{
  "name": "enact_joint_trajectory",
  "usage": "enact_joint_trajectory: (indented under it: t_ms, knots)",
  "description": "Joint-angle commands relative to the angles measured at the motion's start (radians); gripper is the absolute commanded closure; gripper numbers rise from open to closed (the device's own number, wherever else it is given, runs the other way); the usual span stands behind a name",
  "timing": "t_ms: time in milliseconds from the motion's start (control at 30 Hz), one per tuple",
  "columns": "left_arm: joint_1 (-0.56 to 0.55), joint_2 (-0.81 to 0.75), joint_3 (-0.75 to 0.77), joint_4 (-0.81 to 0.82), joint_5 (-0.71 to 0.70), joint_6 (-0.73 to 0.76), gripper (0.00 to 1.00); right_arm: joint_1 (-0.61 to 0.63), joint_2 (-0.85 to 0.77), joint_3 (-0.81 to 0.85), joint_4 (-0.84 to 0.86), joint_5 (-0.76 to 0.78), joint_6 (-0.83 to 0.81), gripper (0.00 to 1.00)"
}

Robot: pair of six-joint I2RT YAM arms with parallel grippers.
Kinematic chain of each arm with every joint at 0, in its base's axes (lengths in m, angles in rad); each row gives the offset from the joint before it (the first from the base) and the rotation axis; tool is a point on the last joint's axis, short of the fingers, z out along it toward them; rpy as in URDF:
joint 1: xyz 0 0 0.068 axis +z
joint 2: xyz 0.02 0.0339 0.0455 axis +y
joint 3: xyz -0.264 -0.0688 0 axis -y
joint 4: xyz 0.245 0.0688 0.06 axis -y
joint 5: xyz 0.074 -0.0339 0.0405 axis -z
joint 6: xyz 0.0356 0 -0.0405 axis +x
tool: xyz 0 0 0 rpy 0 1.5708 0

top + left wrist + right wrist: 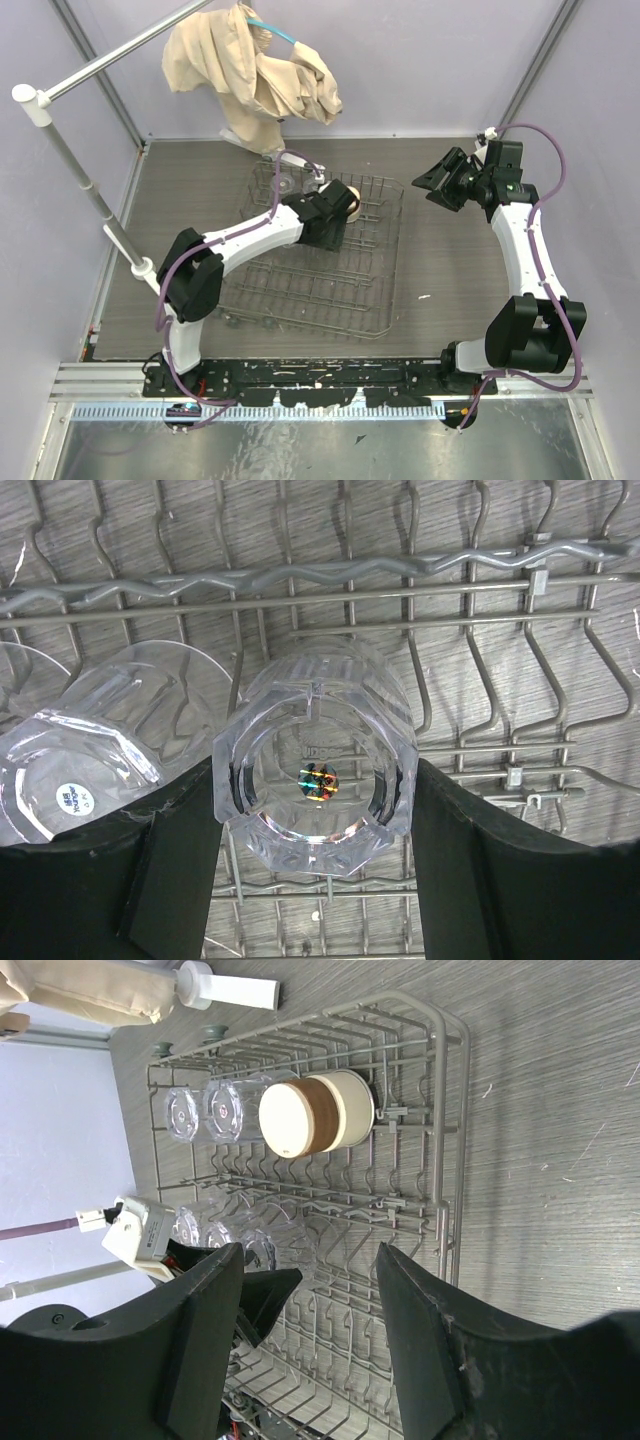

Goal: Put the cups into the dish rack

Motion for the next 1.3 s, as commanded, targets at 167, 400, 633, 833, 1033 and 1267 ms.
enact_joint_trajectory:
  t_ms: [167,400,633,833,1033,1267]
  knots:
    - [-0.009,0.0,-0.036,-0.005,-0.034,-0.037,0.58,-0.005,-0.047,-0.01,0.031,-0.021,-0.013,0.39]
    - [-0.009,-0.021,-0.05,0.008,-0.04,-0.037,0.18,-0.004,-0.037,-0.023,0.007,0.008,-0.035,0.39]
    - [-0.009,-0.047,-0.024,-0.006,-0.06,-0.018,0.05,0.019,0.009,-0.044,-0.051,0.098,-0.098,0.39]
    - [-0.008,-0.073,0.076,-0.049,-0.088,0.008,0.03,0.101,0.067,-0.072,-0.077,0.187,-0.141,0.38]
    - [0.045,-0.074,0.306,-0.233,-0.098,0.017,0.01,0.166,0.122,-0.088,-0.064,0.265,-0.153,0.39]
    - [0.27,-0.185,0.291,-0.303,-0.018,0.029,0.01,0.218,0.176,-0.029,-0.063,0.405,-0.184,0.39]
